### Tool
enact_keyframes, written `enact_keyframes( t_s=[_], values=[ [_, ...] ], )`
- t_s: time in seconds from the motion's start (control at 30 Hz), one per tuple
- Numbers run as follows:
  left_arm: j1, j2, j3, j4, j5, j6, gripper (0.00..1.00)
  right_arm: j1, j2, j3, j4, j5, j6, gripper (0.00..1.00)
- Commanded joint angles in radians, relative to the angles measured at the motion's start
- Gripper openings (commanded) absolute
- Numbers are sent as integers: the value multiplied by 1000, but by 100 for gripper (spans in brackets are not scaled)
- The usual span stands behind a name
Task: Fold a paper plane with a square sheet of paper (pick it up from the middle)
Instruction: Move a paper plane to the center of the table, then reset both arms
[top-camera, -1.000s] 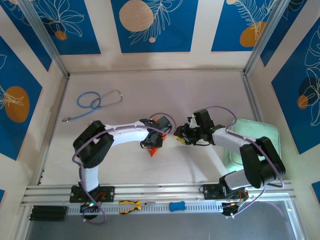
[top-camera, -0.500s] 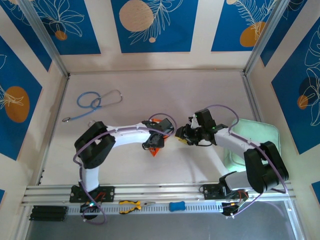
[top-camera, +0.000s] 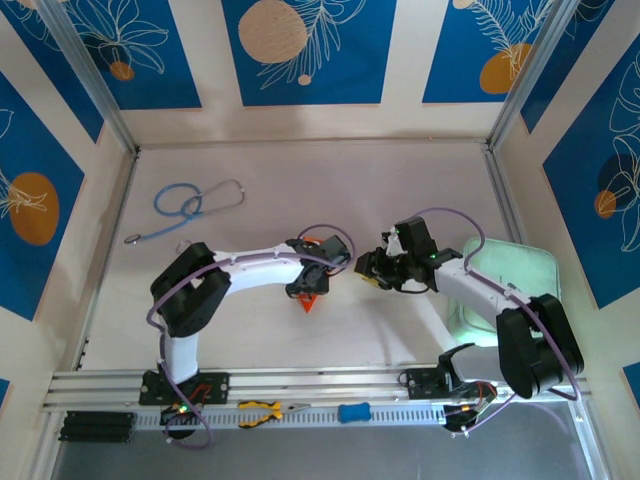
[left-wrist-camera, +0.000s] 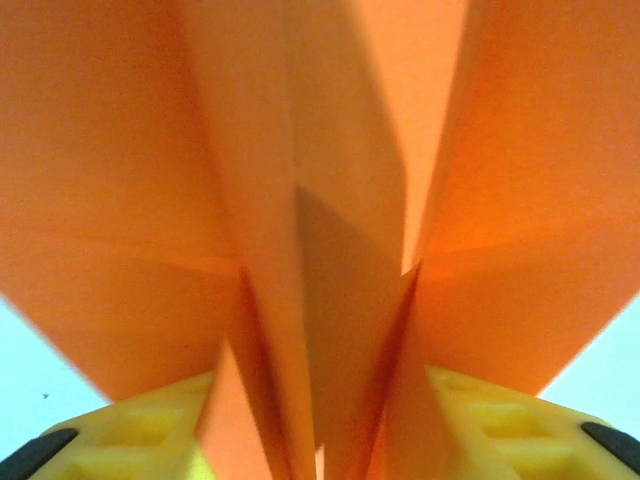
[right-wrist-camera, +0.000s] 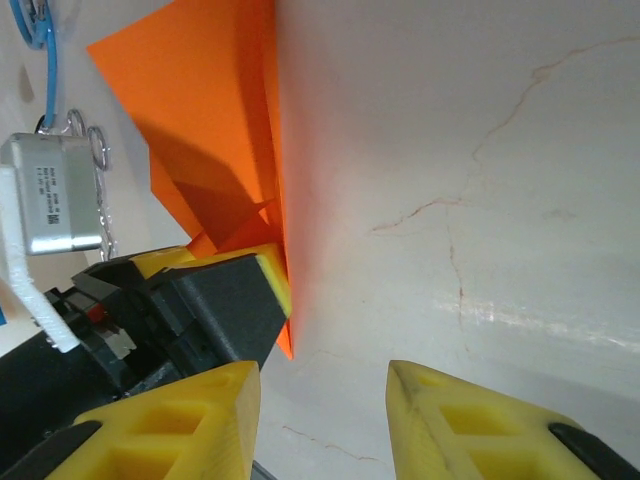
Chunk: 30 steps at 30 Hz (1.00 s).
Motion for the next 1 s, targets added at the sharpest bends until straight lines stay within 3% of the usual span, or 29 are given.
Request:
enact_keyframes(
  t_s=[0.0, 0.4, 0.5, 0.6, 0.63, 0.67, 0.83, 0.9, 0.97],
  values=[
    [-9, -47, 30, -60, -45, -18, 48, -8, -33, 32, -58, 22, -31, 39],
    [-9, -190, 23, -60, -79, 12, 54, -40, -137, 86, -153, 110, -116, 42],
    [-7, -281, -8, -36, -147, 61, 57, -51, -196, 142, -217, 229, -190, 49],
    [3, -394, -58, -16, -268, 141, 66, -51, -247, 199, -261, 437, -271, 60],
    [14, -433, -89, -2, -314, 175, 69, -54, -260, 205, -249, 507, -307, 95],
    [28, -468, -117, 17, -343, 209, 72, -54, -269, 201, -225, 556, -346, 99],
    [176, -641, -324, 200, -412, 443, 90, -80, -255, 84, 25, 760, -614, 99],
    [238, -691, -396, 282, -456, 556, 99, -103, -236, 26, 134, 803, -682, 99],
    [317, -725, -483, 391, -456, 671, 100, -134, -220, -12, 193, 798, -715, 99]
  ],
)
